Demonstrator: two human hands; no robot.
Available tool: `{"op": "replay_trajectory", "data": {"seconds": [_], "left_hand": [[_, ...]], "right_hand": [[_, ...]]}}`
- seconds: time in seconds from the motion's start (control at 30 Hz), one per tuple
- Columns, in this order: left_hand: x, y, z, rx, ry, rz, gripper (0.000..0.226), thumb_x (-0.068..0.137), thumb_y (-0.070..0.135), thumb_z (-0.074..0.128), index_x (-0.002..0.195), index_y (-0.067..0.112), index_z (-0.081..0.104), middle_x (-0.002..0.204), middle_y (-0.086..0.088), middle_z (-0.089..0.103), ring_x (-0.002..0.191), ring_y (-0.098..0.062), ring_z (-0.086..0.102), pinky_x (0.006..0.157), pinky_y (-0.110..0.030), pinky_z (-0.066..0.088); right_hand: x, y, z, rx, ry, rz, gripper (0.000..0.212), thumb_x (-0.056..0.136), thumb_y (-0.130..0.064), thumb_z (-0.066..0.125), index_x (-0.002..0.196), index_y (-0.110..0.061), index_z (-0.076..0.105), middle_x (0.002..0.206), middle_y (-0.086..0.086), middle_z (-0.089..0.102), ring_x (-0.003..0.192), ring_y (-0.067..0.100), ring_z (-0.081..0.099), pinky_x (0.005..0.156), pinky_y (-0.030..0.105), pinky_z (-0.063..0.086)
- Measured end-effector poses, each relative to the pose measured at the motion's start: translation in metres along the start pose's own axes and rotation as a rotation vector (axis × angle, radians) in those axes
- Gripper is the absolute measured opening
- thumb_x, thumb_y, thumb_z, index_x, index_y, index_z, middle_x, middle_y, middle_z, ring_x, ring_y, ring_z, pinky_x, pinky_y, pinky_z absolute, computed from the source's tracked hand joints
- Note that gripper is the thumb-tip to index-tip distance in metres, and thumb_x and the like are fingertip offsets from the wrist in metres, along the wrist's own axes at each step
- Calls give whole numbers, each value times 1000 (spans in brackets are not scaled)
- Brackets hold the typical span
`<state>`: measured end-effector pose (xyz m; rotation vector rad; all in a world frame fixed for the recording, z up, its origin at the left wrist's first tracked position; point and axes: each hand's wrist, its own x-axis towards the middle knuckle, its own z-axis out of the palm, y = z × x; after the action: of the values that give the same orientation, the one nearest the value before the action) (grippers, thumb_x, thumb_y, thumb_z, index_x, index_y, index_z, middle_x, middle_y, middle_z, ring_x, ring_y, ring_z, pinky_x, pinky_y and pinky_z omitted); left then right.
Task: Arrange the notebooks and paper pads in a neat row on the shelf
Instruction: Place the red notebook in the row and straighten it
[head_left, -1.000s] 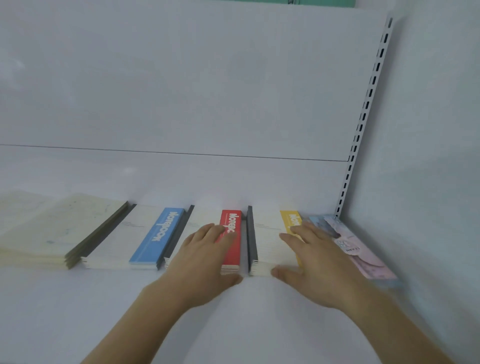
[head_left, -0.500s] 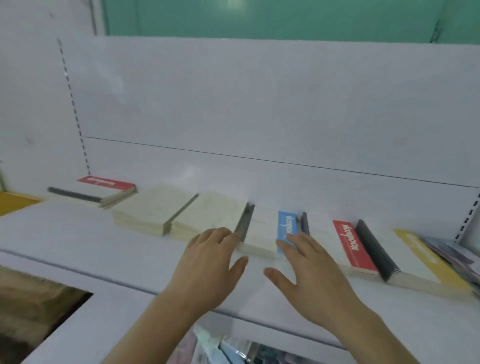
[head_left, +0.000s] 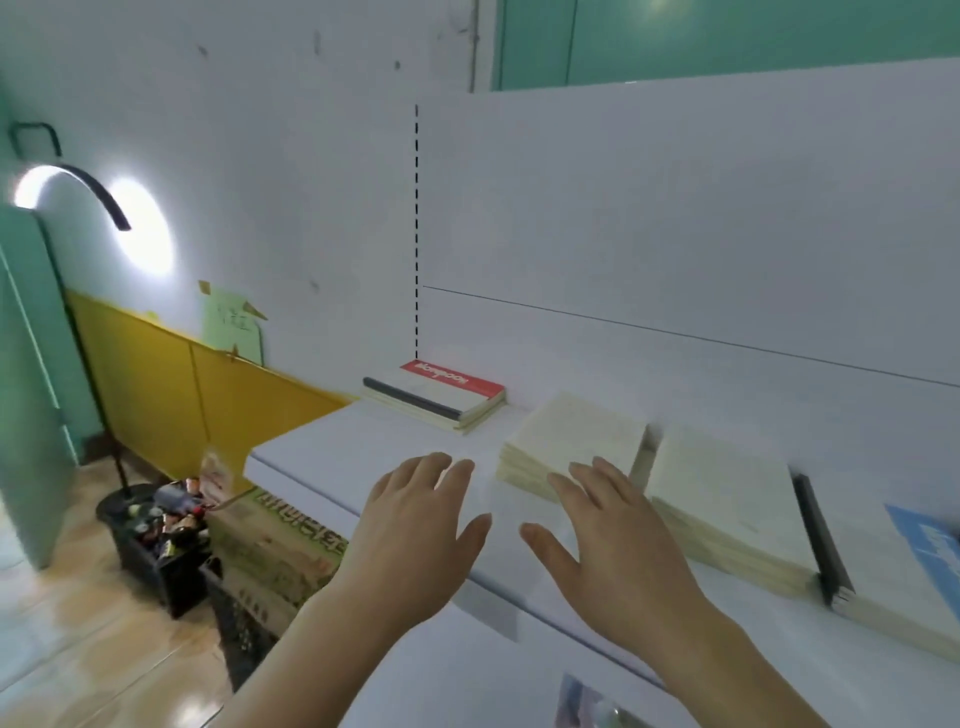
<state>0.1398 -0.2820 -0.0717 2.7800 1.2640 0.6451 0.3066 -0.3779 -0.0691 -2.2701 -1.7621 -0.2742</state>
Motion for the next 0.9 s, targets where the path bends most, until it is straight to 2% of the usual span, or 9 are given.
{"op": "replay_trajectory", "data": {"seconds": [0.13,0.47,0.63,0.73,0.83,0.9], "left_hand": [[38,-55,2,35,-18,-40,61,100,56,34,154,30,22,160,6,27,147,-17,23,121,-36,21],[139,-152,22,46,-121,-53,64,99,59,37,154,31,22,161,8,25,149,-19,22,120,-37,19],[180,-187,41,9,-165,31,67,98,58,40,155,28,19,162,5,21,150,-19,16,122,-40,18],[202,-208,55,9,-230,108,71,99,59,37,157,26,13,165,1,10,152,-23,5,124,-42,12],[219,-225,64,30,-307,195,72,99,61,34,157,26,11,165,-2,9,152,-26,4,124,-46,10],[226,-234,65,39,-295,260,67,99,60,34,155,26,19,163,-2,17,150,-26,11,123,-47,13]], "right_hand": [[68,-28,21,-6,-21,-29,69,94,-64,19,152,-26,18,160,-2,16,148,20,4,120,36,7],[214,-57,81,-58,-66,-16,60,100,-50,27,148,-13,26,152,6,30,143,26,21,117,40,24],[254,-63,110,-79,-65,29,52,101,-44,27,142,-12,33,145,6,36,136,24,28,113,37,27],[266,-64,122,-104,-55,59,48,101,-45,28,138,-15,39,140,3,42,132,22,35,111,35,29],[271,-67,127,-172,-42,62,44,99,-43,26,122,-21,56,124,-2,58,115,20,52,100,34,39],[271,-72,129,-205,52,84,46,93,-42,26,100,-23,67,101,-3,68,91,20,64,83,36,50]]}}
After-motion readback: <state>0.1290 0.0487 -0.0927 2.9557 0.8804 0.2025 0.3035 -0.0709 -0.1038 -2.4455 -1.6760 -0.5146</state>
